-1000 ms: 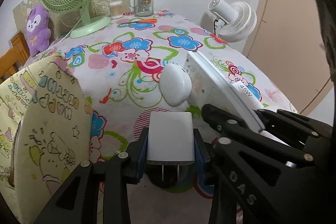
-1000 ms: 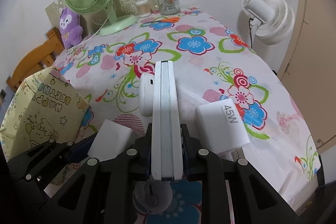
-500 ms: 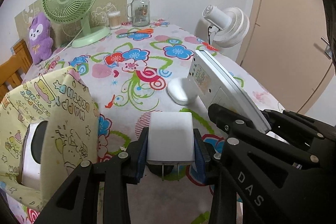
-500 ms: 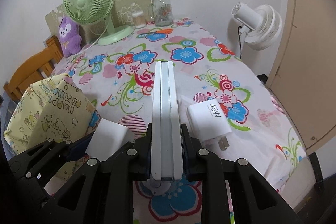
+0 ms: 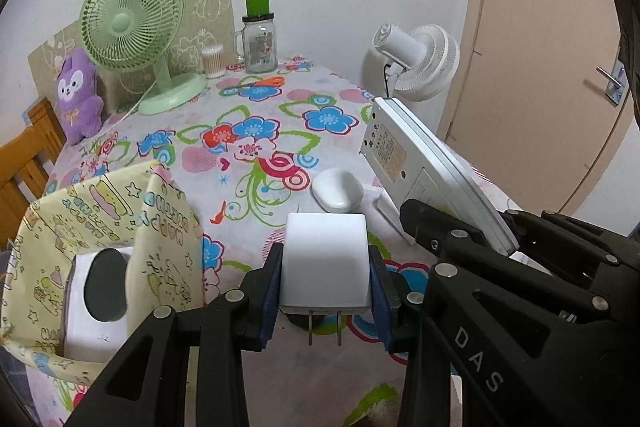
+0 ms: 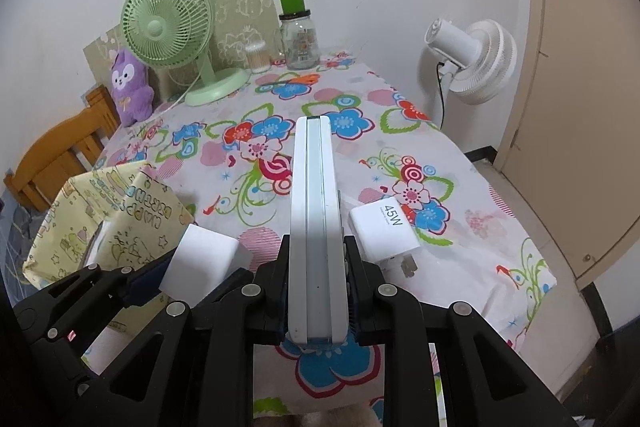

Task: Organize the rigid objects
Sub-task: 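Carry the white plug with the left gripper while the right gripper carries the white bar toward the yellow box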

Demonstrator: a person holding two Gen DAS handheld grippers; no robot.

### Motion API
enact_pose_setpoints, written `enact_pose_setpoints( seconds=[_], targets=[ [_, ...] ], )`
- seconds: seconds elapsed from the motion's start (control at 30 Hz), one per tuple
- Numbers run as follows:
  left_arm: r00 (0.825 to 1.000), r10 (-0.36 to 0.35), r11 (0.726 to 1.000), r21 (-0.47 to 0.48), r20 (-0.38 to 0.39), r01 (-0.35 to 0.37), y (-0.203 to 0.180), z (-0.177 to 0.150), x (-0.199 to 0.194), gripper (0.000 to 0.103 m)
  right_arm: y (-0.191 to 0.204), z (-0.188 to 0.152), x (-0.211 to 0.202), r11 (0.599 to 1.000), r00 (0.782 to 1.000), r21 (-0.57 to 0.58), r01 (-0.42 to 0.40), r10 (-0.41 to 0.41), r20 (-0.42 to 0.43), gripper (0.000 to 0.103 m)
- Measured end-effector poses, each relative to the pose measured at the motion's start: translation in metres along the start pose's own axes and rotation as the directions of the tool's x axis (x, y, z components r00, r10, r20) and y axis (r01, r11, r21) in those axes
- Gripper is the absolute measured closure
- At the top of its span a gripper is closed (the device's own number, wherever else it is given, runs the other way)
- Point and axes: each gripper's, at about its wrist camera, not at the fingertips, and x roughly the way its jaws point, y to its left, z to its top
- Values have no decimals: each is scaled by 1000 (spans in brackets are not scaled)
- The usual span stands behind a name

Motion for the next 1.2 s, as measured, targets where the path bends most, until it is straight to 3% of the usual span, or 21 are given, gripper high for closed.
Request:
enact_pose_setpoints(
  seconds=[1.2],
  targets=[
    [997,19,998,51,69,-22,30,10,-62,63,48,12,-57,1000,997,-9,28,-28,67,78]
  ],
)
